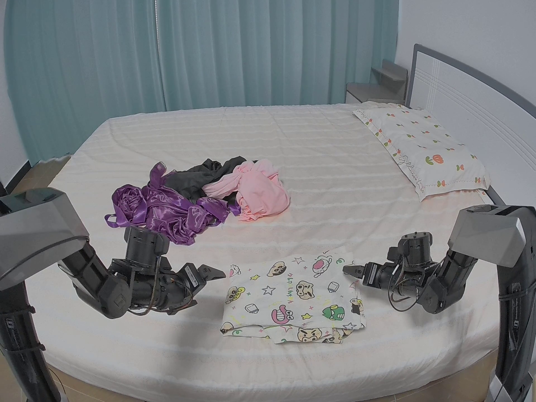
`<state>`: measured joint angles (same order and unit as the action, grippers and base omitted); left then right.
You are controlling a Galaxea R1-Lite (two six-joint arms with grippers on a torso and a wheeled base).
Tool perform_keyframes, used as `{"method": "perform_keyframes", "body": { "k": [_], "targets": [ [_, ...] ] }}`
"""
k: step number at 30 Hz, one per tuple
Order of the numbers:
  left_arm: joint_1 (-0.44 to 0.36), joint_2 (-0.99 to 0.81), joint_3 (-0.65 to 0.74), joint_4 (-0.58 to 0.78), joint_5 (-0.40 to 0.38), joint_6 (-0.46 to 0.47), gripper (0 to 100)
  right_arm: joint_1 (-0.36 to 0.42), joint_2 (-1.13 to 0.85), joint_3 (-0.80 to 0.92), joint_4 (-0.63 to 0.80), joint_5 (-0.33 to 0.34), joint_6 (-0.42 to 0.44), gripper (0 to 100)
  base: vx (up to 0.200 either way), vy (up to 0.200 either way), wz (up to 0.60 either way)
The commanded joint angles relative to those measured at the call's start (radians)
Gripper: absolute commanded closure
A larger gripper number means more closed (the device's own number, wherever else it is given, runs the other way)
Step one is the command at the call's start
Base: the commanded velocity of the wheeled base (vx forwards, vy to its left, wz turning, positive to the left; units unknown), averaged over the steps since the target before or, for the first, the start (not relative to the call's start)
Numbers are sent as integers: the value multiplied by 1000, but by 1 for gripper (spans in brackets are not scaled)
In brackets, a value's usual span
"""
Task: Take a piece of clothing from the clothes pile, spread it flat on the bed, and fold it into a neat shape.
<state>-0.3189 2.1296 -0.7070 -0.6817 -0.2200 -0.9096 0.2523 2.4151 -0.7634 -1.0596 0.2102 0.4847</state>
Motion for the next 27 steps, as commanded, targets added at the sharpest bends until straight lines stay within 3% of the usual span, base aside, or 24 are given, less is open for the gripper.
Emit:
{"method": "perform_keyframes", "body": {
  "k": [1,4,8,23,24,25,26,27],
  "targets": [
    [-100,208,-137,-62,202,69,0,64,-24,153,-66,14,2,0,0,0,0],
    [-101,230,-163,-62,197,152,0,97,7,168,-125,11,2,0,0,0,0],
    [-126,271,-215,-61,197,196,0,107,15,161,-131,11,11,0,0,0,0],
    [-150,286,-235,-59,108,253,0,153,30,69,-68,29,17,0,0,0,0],
    [-152,285,-235,-58,97,253,100,153,27,62,-56,32,17,0,0,0,0],
    [-154,283,-235,-58,91,253,100,154,27,59,-51,32,18,0,0,0,0],
    [-154,282,-233,-58,85,253,100,156,27,56,-49,32,23,100,0,0,0],
    [-154,282,-232,-58,82,253,100,157,27,55,-49,32,26,100,0,0,0]
  ]
}}
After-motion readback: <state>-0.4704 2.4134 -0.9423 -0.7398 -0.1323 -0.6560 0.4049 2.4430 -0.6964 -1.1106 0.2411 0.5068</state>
